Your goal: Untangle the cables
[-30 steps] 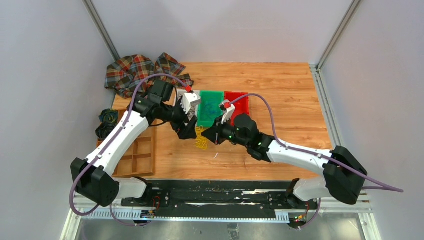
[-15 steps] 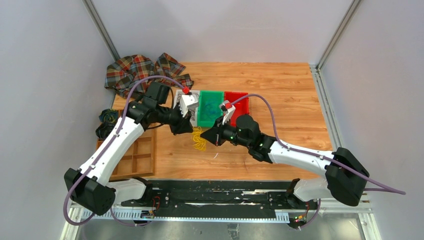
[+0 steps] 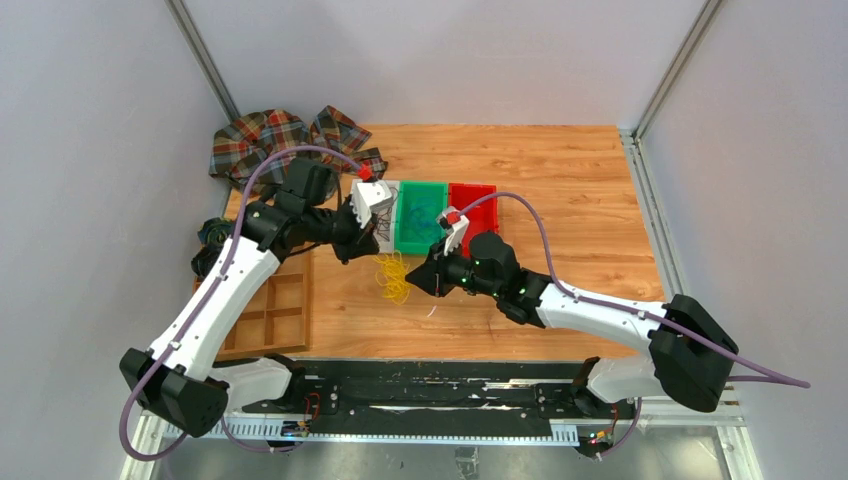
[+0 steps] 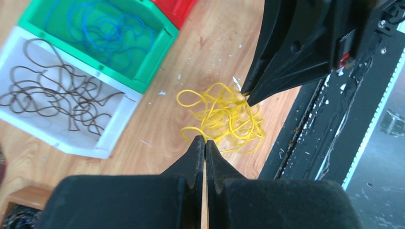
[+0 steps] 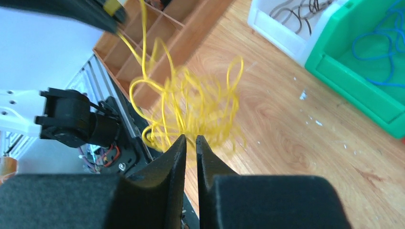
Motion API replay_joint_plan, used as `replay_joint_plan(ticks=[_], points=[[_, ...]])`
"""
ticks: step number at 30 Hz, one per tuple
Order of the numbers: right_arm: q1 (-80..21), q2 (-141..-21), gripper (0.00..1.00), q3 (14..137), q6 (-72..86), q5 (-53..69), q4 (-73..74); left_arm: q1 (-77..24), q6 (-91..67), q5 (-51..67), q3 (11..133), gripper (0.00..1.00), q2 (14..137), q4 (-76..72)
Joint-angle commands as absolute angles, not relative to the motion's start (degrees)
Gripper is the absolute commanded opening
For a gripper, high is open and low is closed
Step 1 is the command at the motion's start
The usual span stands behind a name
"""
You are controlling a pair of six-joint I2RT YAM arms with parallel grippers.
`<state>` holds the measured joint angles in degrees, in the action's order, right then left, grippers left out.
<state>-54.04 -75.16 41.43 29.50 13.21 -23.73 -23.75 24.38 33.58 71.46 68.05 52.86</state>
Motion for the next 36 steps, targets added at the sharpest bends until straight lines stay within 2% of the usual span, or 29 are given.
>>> replay_joint_plan(ticks=[1,6,10,13,19,36], points=[[-54.94,-74.32,0.15,38.19,26.56,10.5,-22.1,-23.91,23.53,30.86,74.74,0.01,64.57,53.19],[-54.93,-72.69,0.35,38.8,24.54,9.32,-20.12,-23.97,23.35,32.12,75.22,0.01,63.06,53.17],[-55.01,-69.39,0.48,41.79,23.77,7.53,-22.18,-23.96,23.05,33.84,75.2,0.01,62.98,53.9],[-55.95,-69.73,0.52,44.48,22.56,7.39,-26.34,-23.93,22.56,34.69,74.81,0.01,62.71,54.01],[-57.2,-75.24,0.53,50.95,22.39,11.01,-28.95,-23.95,22.46,36.15,75.18,0.01,61.71,54.32],[-58.25,-82.33,0.46,53.96,25.33,9.49,-33.75,-23.93,21.68,41.28,77.62,0.01,59.63,56.46]])
